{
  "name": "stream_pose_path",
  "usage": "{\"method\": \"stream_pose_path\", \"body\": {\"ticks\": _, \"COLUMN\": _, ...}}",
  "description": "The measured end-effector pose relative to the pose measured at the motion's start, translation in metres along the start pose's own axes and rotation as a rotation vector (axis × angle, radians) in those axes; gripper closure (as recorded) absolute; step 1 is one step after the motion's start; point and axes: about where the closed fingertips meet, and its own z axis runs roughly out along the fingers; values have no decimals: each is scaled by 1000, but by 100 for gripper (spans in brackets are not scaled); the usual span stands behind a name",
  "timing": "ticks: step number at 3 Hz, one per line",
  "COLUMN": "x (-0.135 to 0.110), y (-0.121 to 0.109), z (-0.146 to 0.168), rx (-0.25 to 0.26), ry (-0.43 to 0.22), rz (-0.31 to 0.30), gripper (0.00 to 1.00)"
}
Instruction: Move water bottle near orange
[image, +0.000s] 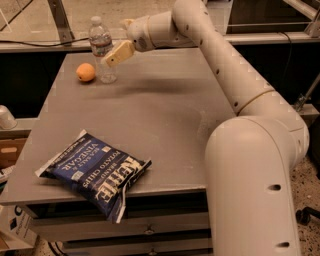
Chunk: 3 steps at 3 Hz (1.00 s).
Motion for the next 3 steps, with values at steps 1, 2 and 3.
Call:
{"method": "stream_pose_path", "body": {"ticks": 1, "x": 8, "y": -18, "z": -47, "rx": 79, "ry": -3, "rz": 24, "gripper": 0}}
{"method": "stream_pose_path", "body": {"ticks": 2, "x": 17, "y": -33, "z": -110, "rx": 186, "ry": -26, "rz": 57, "gripper": 0}}
{"method": "stream_pose_path", "body": {"ticks": 3, "x": 21, "y": -40, "z": -172, "rx": 285, "ry": -80, "rz": 104, "gripper": 0}}
